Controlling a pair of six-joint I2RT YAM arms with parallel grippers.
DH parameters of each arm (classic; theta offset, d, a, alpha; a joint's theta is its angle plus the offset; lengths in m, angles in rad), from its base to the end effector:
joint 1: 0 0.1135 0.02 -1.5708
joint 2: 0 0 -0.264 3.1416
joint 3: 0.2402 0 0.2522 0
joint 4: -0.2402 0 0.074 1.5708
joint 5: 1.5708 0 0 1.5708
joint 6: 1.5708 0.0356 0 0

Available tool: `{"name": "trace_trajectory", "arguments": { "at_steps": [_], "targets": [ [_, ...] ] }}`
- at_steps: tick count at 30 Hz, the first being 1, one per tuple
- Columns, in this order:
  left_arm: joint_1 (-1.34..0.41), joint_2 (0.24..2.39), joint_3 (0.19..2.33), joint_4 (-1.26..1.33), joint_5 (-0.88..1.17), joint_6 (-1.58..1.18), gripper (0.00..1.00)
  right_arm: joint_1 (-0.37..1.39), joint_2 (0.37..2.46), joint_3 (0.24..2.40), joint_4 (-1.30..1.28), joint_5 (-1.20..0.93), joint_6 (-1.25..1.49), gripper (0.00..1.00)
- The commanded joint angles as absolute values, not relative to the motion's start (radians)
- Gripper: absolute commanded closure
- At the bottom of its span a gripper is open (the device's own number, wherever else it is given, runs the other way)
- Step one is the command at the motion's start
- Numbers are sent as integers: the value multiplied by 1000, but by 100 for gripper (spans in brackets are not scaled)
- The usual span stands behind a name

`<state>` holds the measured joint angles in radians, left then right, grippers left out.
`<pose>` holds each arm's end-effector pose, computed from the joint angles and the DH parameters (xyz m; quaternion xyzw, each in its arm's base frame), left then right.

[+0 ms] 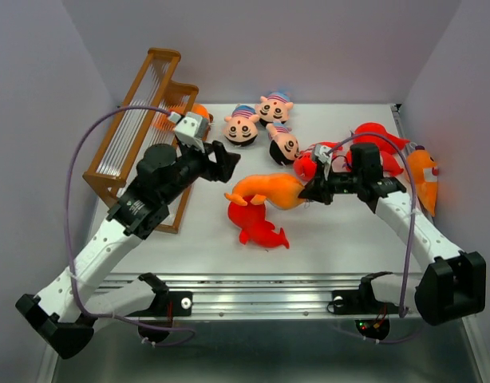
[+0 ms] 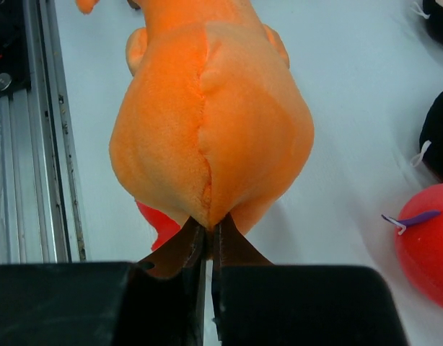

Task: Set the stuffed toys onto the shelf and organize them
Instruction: Pass the stuffed toy from the left arm to the right, then place the stuffed toy onto shelf

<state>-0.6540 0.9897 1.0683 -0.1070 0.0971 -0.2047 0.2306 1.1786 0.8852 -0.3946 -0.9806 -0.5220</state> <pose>0.1756 -0.1390 0.4101 0.1925 0.6907 -0.3214 0.6185 0.2302 0.0844 0.2845 -0.4802 0.6679 0.3665 0.4347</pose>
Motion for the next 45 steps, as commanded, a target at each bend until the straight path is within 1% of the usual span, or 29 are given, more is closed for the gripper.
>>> {"name": "trace_trajectory", "arguments": {
  "at_steps": [1, 5, 7, 12, 19, 29, 33, 37, 41, 45],
  "targets": [
    [-650, 931, 1192, -155, -162, -46, 17, 235, 1242, 982, -276, -962, -448, 99],
    [-650, 884, 1206, -164, -210, -2, 17, 279, 1374, 1093, -233, -887, -407, 99],
    [-650, 867, 1195, -161, -218, 28, 17, 327, 1423, 1138, -212, -793, -387, 99],
    [-650, 833, 1169, -163, -226, 23, 16, 432, 1633, 1354, -224, -548, -331, 99],
    [-650, 792, 1129, -156, -221, 6, 16, 531, 1872, 1599, -212, -388, -284, 100],
    [-650, 762, 1103, -127, -212, -49, 16, 635, 2140, 1859, -210, -322, -267, 99],
    [-650, 732, 1082, -109, -215, -60, 16, 660, 2259, 2011, -245, -304, -249, 99],
    [-652, 715, 1074, -112, -219, -66, 16, 692, 2328, 2098, -245, -299, -230, 99],
    [-650, 704, 1068, -114, -224, -77, 16, 716, 2368, 2141, -210, -275, -206, 99],
    [-650, 707, 1066, -112, -219, -81, 16, 752, 2385, 2140, -146, -267, -204, 99]
  ]
}}
